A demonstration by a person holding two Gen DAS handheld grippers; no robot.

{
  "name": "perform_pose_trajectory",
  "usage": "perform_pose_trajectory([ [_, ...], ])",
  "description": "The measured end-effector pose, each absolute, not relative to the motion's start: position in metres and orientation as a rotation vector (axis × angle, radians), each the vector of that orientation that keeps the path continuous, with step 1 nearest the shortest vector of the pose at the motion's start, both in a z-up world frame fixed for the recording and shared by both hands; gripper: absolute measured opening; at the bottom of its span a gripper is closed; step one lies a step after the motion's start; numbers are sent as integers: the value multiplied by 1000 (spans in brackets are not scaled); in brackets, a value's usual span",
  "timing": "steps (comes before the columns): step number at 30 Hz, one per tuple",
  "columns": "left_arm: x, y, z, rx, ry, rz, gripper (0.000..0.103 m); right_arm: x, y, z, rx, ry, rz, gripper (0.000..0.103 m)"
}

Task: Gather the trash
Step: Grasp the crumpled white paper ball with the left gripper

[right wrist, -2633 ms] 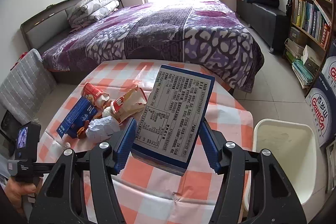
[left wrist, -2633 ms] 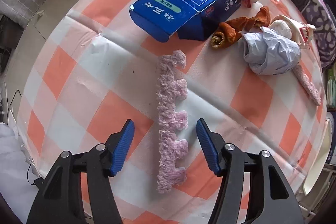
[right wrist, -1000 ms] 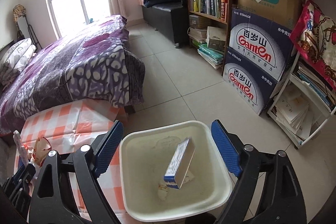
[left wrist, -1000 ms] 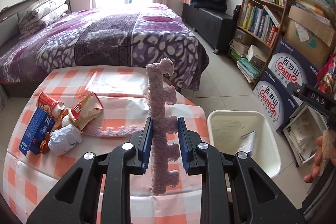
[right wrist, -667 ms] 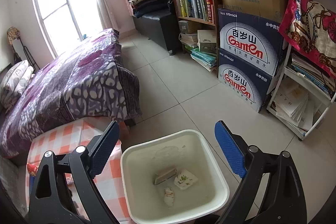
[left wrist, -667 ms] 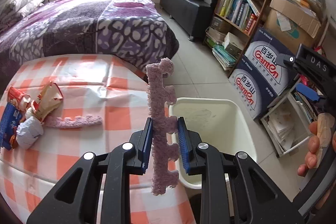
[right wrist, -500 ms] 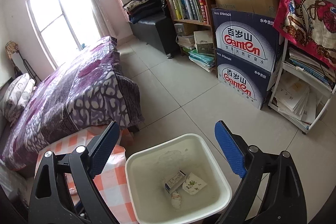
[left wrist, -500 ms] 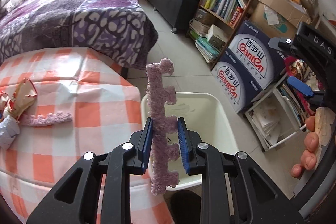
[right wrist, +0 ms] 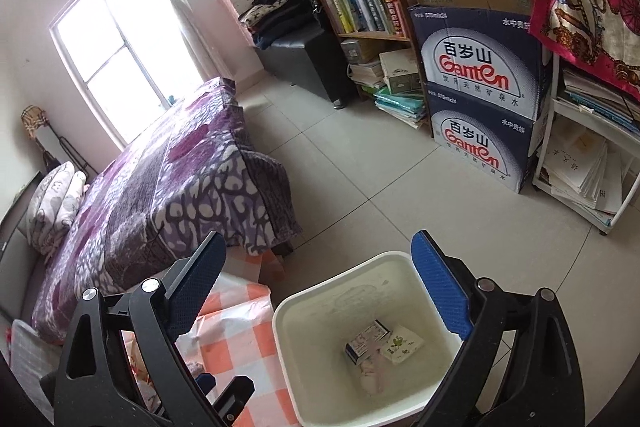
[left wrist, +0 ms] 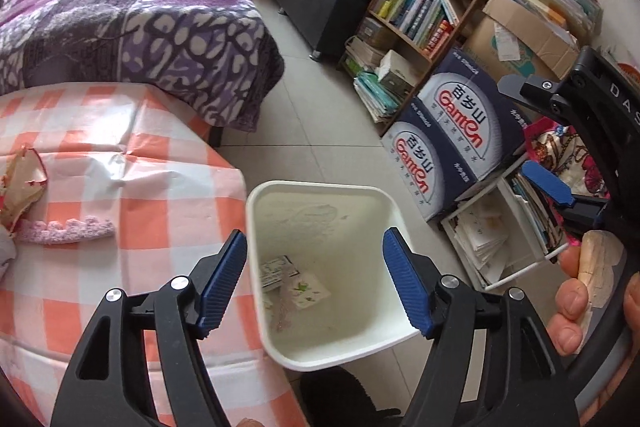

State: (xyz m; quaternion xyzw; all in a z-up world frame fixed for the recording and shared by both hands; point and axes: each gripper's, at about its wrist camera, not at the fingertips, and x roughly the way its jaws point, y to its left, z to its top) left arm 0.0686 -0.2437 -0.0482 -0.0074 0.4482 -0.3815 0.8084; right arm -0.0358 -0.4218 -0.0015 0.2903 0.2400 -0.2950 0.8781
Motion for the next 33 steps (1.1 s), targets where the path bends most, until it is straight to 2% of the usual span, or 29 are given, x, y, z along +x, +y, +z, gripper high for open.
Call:
perform_pose_trajectory([
  [5, 89, -195, -53, 29, 919, -637, 80, -4, -383, -5, 501, 555, -552, 94],
  [10, 120, -156, -68, 219, 919, -401, 83, 28, -344, -17, 414, 635, -493, 96],
  [19, 170, -87, -117, 496, 978, -128, 83, 86, -277, -50, 177, 768, -410, 96],
  [33, 198, -56, -154, 559, 1076, -234, 82, 158, -206, -117, -213, 902, -25, 96],
])
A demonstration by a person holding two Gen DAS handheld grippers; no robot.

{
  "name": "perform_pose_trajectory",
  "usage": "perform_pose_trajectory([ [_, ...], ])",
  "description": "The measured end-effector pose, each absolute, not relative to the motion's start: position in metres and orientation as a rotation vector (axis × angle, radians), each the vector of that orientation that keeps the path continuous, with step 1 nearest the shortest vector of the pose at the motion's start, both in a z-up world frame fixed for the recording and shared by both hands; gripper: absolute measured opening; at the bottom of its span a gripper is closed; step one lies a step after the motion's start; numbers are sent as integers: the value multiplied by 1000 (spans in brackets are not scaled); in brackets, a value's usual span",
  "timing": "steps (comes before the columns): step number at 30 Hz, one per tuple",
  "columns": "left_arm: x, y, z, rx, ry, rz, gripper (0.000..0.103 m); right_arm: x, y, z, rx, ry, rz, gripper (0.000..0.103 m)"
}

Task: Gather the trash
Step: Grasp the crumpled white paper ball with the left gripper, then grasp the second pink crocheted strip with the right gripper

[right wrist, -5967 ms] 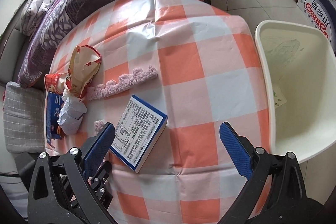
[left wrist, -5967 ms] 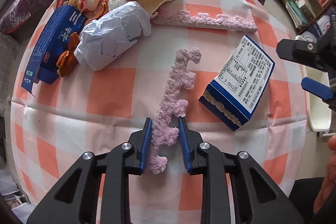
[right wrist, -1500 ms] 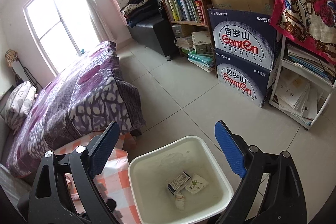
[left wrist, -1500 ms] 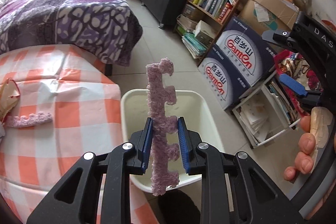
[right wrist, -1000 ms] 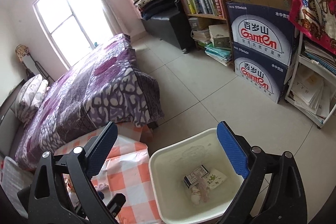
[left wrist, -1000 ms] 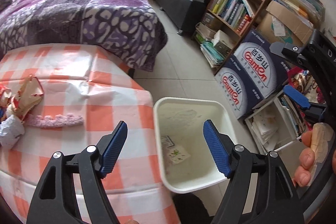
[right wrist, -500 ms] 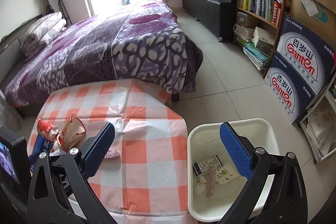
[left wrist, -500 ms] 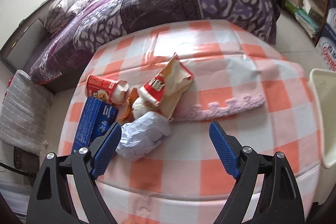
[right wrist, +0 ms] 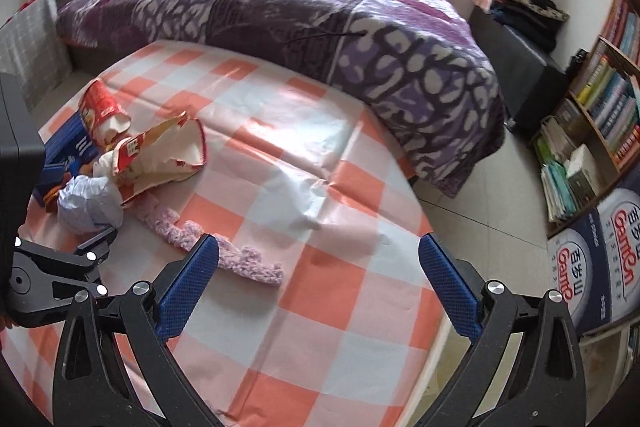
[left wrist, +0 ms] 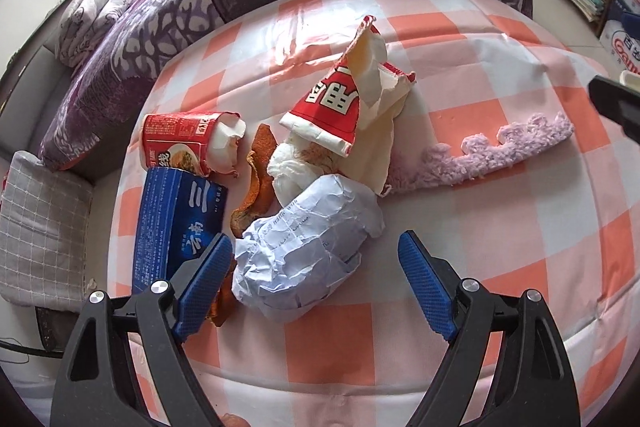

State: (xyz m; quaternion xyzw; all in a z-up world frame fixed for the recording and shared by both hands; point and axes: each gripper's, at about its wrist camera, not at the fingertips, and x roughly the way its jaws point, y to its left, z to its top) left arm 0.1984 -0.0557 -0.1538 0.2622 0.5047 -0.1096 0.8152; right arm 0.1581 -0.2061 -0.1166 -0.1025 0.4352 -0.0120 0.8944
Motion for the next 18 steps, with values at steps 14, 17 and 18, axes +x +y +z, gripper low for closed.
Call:
perform_pose_trajectory([
  [14, 183, -14, -141, 374, 1088, -310, 56, 187, -162, -171, -297, 1041, 247, 94],
  [17, 180, 1, -129, 281, 1089, -321, 56, 186, -160, -177, -273, 1059, 272, 83],
  [18, 179, 6, -124, 250, 1087, -323, 56, 185, -161, -177, -242, 1063, 280, 74],
])
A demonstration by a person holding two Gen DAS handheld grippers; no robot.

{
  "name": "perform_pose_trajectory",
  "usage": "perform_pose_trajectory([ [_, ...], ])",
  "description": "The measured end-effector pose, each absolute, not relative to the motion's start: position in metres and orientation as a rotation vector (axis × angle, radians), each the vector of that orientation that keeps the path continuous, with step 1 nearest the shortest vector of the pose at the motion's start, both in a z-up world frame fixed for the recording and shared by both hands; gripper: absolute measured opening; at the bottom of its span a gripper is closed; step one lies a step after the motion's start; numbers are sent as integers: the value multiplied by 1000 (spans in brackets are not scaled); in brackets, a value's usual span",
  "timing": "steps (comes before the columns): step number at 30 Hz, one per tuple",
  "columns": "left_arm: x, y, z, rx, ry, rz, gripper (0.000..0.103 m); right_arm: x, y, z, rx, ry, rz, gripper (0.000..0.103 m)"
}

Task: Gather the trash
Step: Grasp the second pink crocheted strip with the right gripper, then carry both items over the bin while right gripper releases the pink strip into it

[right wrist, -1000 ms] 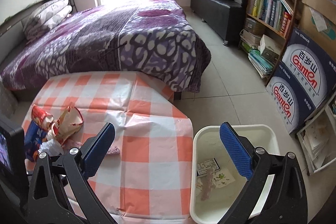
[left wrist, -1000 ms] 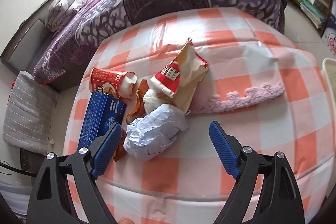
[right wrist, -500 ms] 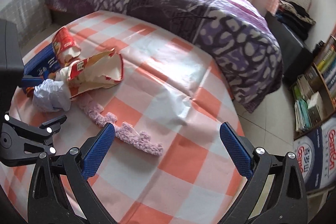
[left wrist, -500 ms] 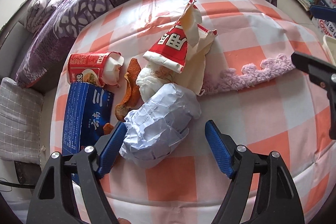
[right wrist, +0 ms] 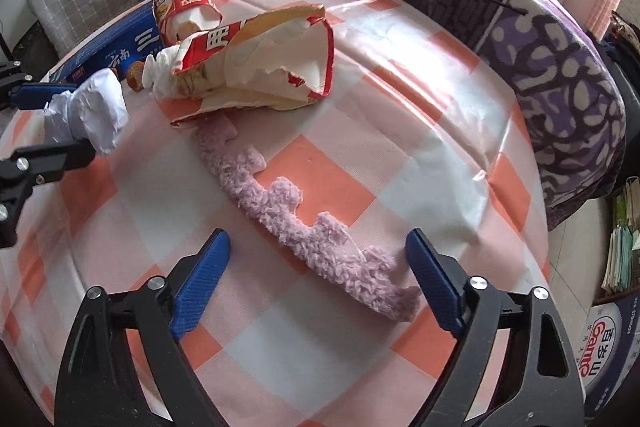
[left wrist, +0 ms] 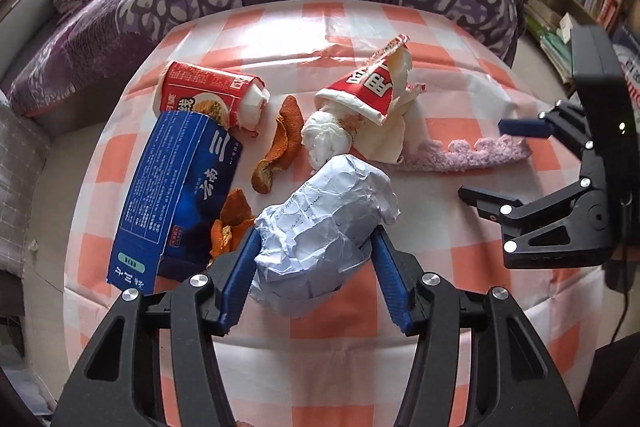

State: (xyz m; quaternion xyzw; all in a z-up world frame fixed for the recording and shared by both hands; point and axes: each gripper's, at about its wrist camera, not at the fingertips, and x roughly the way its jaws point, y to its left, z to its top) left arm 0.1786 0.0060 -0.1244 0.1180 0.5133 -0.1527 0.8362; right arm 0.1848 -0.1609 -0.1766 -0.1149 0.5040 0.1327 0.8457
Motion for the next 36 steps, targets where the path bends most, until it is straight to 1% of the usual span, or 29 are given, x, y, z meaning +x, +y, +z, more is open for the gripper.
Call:
perform_pose_trajectory([
  [1, 178, 10, -120, 220, 1083, -324, 56, 184, -162, -175, -216, 1067, 284, 69],
  [2, 176, 15, -115, 189, 1080, -324, 56, 183, -161, -173, -200, 1066, 279, 53],
  [3, 175, 20, -111, 159, 1078, -324, 56, 182, -160, -171, -189, 1074, 274, 44],
  [4, 173, 25, -107, 130, 1075, -322, 56, 180, -159, -171, -187, 1081, 267, 41],
  [6, 170, 34, -100, 65, 1071, -315, 56, 173, -155, -171, -194, 1087, 261, 31],
  [8, 165, 41, -93, 10, 1067, -308, 56, 166, -153, -169, -188, 1099, 243, 28],
  [11, 155, 47, -80, -26, 1041, -285, 56, 156, -153, -159, -156, 1080, 224, 27],
  [20, 129, 47, -30, -107, 897, -223, 56, 114, -156, -80, -46, 884, 121, 26],
  [25, 115, 42, -7, -124, 810, -198, 56, 96, -165, -52, -9, 820, 43, 26],
  [30, 103, 30, 7, -127, 748, -191, 56, 77, -177, -33, 12, 740, -31, 27],
  [36, 96, 10, 6, -111, 730, -195, 56, 65, -199, -37, 51, 671, -124, 27],
])
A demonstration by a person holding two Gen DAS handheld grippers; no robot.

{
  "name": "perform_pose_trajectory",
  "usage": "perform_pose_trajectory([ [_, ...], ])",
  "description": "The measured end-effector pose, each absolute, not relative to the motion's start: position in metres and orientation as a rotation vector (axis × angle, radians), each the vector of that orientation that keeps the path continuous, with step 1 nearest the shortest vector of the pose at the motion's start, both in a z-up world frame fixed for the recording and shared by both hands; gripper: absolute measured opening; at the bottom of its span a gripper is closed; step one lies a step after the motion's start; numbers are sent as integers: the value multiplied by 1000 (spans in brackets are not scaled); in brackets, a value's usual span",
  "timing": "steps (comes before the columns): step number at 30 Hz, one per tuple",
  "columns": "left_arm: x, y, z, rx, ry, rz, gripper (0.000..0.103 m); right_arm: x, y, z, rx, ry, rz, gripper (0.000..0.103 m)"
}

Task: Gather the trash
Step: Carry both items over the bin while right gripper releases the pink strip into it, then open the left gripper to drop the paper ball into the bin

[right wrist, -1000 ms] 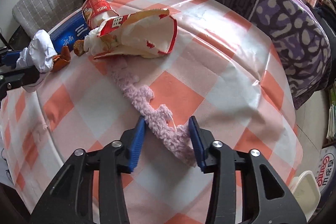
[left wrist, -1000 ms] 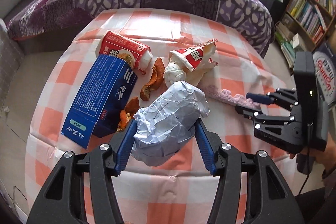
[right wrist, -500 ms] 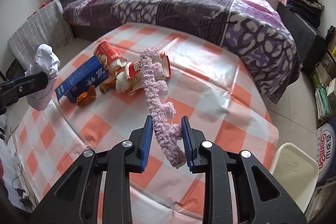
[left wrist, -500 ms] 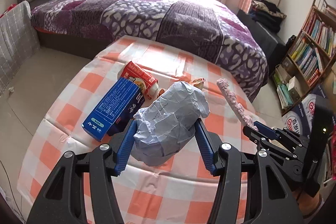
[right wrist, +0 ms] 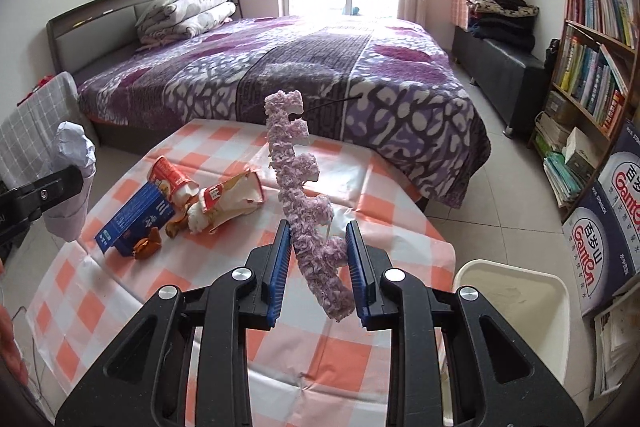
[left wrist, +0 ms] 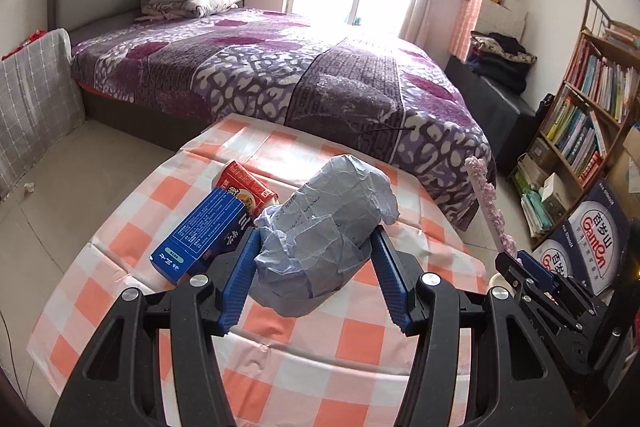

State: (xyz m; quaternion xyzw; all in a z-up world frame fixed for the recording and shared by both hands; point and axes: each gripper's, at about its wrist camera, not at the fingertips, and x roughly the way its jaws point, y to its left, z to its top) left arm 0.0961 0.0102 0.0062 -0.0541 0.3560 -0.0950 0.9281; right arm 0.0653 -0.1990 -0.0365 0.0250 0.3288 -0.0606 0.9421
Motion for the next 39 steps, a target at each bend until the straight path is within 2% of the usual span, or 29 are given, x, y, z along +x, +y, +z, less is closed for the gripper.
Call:
perform_pose_trajectory([
  [26, 77, -87, -11, 39, 735, -350, 56, 27, -314, -32, 285, 698, -367, 28],
  [32, 71, -115, -18, 72, 745, -403, 56, 17, -336, -35, 322, 718, -430, 31],
  [34, 70, -124, -21, 80, 749, -420, 56, 14, -343, -35, 332, 718, -451, 40],
  [36, 68, -133, -23, 92, 751, -436, 56, 9, -348, -34, 340, 704, -478, 58],
  [39, 64, -147, -26, 111, 752, -463, 56, 3, -355, -31, 341, 684, -504, 67],
])
